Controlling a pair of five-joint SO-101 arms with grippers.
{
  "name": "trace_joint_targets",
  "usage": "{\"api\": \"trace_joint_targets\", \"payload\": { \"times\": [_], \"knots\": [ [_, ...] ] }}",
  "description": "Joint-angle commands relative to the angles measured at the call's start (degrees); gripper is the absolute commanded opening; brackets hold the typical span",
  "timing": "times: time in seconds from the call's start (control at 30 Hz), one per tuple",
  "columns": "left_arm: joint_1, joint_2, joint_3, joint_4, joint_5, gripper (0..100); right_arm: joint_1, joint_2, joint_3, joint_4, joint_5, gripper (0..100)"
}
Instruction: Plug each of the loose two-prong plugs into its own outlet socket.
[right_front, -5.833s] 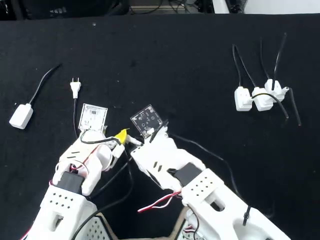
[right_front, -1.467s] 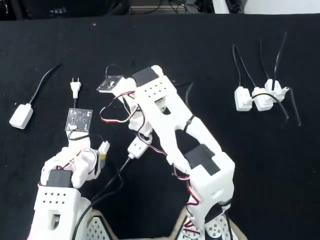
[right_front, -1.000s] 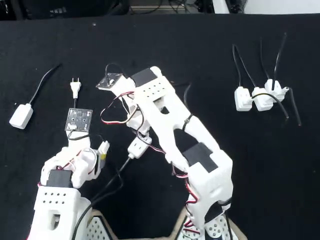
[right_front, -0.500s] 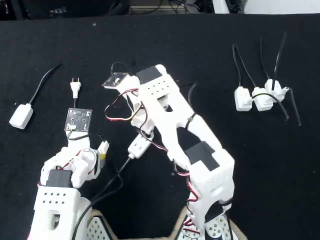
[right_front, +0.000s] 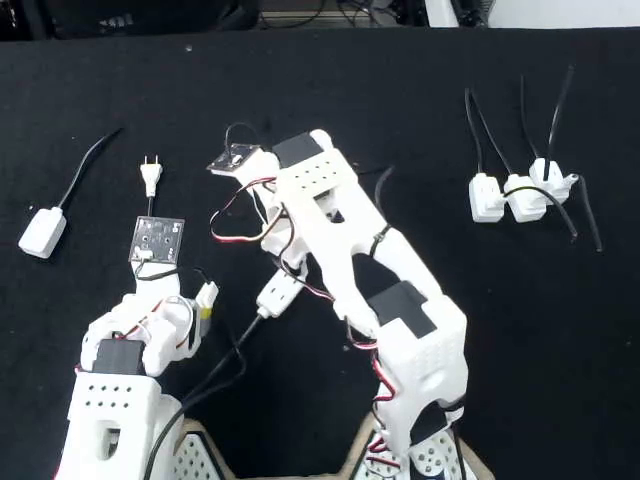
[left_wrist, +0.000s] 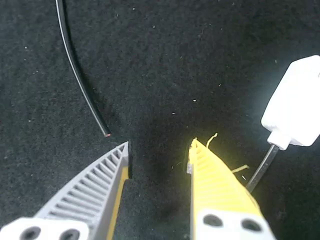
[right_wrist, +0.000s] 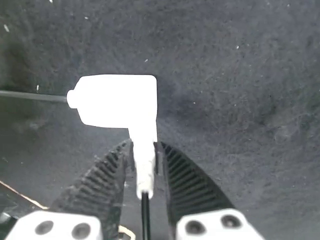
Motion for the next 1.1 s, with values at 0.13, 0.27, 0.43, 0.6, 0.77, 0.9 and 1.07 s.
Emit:
{"api": "trace_joint_targets", "payload": {
  "times": [0.13,0.27,0.43,0.6,0.77,0.9,1.07],
  "knots": [
    [-0.48,-0.62,-3.47,0.26,-0.18,20,-2.2,1.63,-2.15,-0.7,-2.46,1.0],
    [-0.48,-0.62,-3.47,0.26,-0.18,20,-4.13,1.63,-2.42,0.0,-4.75,1.0],
    [-0.48,-0.62,-3.47,0.26,-0.18,20,-4.66,1.63,-2.24,0.0,-4.92,1.0],
    [-0.48,-0.62,-3.47,0.26,-0.18,20,-4.92,1.98,-2.07,0.0,-1.76,1.0],
    [-0.48,-0.62,-3.47,0.26,-0.18,20,-4.66,1.98,-2.33,0.0,1.49,1.0],
    [-0.48,-0.62,-3.56,0.26,-0.18,20,-4.66,1.71,-3.91,0.97,2.73,1.0],
    [-0.48,-0.62,-3.56,0.26,-0.18,20,-4.75,1.63,-11.12,8.0,2.73,1.0]
  ]
}}
